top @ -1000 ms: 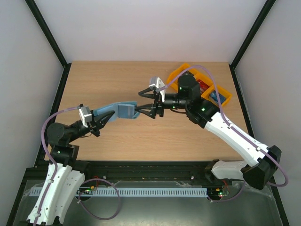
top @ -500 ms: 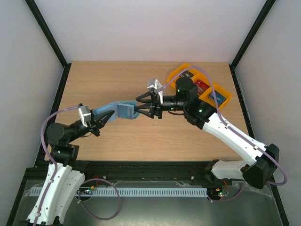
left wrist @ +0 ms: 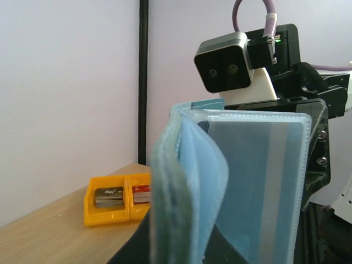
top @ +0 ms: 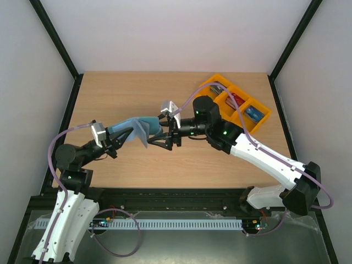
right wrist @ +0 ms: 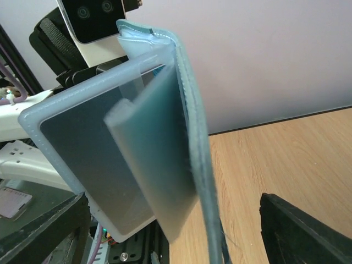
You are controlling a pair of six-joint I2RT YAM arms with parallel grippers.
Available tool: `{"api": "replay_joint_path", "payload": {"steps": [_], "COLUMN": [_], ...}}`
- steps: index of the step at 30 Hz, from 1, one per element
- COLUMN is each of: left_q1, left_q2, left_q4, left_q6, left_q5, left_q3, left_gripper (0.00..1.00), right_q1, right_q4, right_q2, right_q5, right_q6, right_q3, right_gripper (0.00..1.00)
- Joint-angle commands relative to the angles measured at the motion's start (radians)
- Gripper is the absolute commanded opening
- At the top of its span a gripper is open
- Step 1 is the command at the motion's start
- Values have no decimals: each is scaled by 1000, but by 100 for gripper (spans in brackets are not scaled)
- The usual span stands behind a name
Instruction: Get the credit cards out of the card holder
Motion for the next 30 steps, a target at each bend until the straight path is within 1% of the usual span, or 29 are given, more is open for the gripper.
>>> {"api": "replay_joint_path", "payload": {"steps": [1,3,5,6,12,15,19,24,26,30], "left_q1": [6,5,5,5,5,4,4,4,1,-7], "left_q2": [-5,-7,-6,-7,-9,-9,-11,-19,-19,-14], "left_q4": [40,47,49,48,54,68,69,57,61,80], "left_q6": [-11,-15,-17,-19,-31,-53,-62,-67,-74,-81], "left_q5": [-23,-22,-19,-19,-28,-30,-25,-23,-23,-20], "left_q3": [-7,-9,-7,-6,-14,-24,-28,-34,-38,-46], "left_gripper": [2,2,2,2,2,2,2,2,2,2], "right_q1": [23,27,29,30,43,81,104,112,116,136], "right_q4": [78,112,127,132,160,193,246,246,259,269], "right_q2": [-10,-11,-13,-13,10,35,63,83,92,133], "right_q5": [95,112,134,130,132,184,231,357,407,442], "right_q6": [20,30,36,37,62,73,108,125,132,143], "right_q3": [-1,-13,-14,-14,-13,-11,-7,8,13,46], "right_gripper": [82,81,75,75,79,79,80,82,84,83]}}
